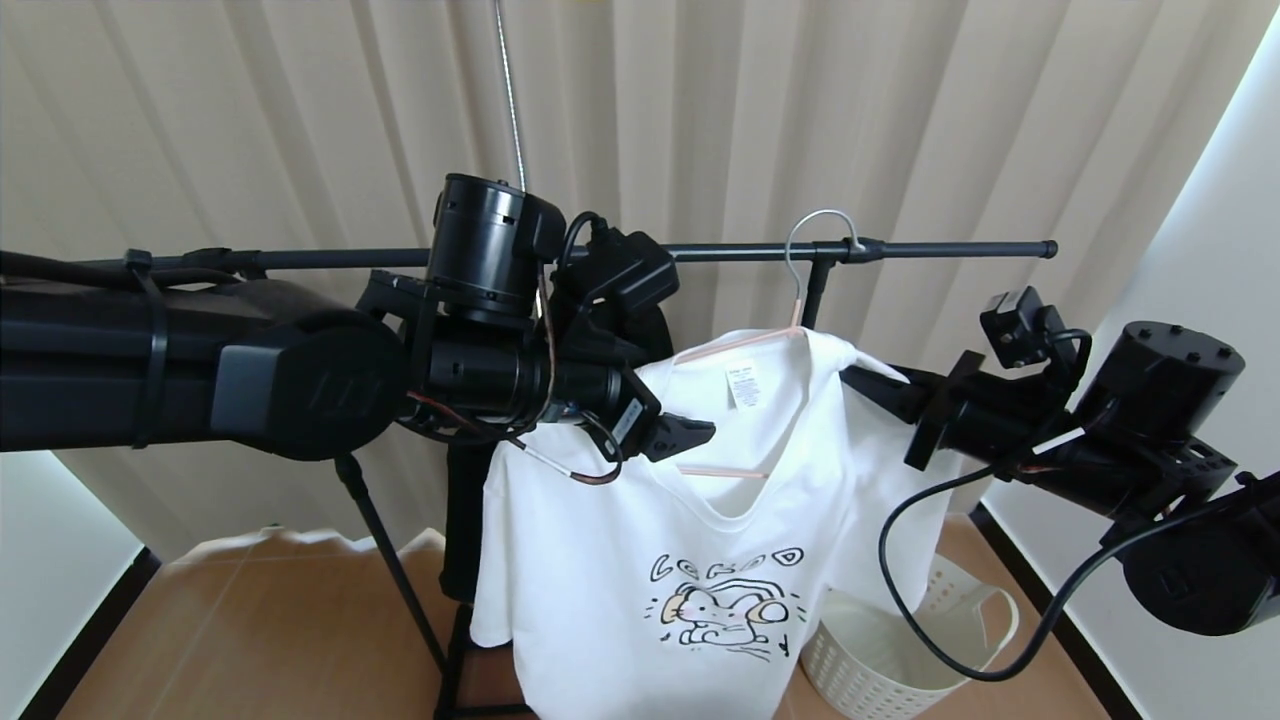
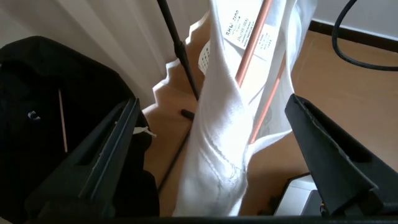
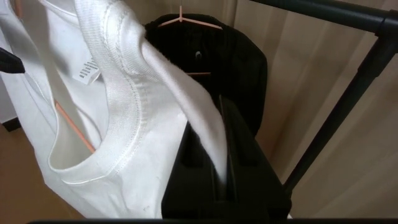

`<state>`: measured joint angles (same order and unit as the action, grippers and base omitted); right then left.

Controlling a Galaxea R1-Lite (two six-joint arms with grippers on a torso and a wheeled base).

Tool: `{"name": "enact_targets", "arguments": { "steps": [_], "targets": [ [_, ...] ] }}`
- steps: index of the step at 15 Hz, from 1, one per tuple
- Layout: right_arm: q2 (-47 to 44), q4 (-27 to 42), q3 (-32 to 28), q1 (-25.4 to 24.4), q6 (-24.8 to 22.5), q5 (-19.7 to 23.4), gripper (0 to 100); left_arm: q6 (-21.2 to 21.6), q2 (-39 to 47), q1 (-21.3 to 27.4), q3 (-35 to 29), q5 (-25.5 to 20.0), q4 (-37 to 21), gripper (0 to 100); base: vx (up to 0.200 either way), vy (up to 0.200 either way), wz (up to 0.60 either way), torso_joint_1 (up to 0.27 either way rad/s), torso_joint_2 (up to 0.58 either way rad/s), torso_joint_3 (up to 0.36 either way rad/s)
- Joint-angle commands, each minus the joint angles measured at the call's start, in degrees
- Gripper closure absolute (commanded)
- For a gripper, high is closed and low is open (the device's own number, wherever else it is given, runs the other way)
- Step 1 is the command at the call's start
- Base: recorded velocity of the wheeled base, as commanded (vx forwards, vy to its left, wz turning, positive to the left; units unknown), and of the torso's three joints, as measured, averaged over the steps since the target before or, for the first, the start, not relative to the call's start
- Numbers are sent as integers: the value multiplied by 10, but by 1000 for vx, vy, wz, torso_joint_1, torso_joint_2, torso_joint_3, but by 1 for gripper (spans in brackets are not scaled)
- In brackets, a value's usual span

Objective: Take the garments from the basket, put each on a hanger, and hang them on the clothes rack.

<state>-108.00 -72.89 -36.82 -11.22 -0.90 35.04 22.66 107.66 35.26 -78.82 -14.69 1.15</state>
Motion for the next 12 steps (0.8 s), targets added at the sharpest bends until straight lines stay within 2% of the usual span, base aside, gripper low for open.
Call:
{"name": "enact_targets", "arguments": {
  "steps": [1, 12],
  "targets": [
    [2, -1, 0, 0, 0, 0, 100, -1, -3, 0, 3, 0, 0, 100, 0, 0, 0, 0, 0, 0],
    [45, 5, 20, 1, -4, 1, 100, -4, -28, -2, 32, 3, 5, 100, 0, 0, 0, 0, 0, 0]
  ]
}}
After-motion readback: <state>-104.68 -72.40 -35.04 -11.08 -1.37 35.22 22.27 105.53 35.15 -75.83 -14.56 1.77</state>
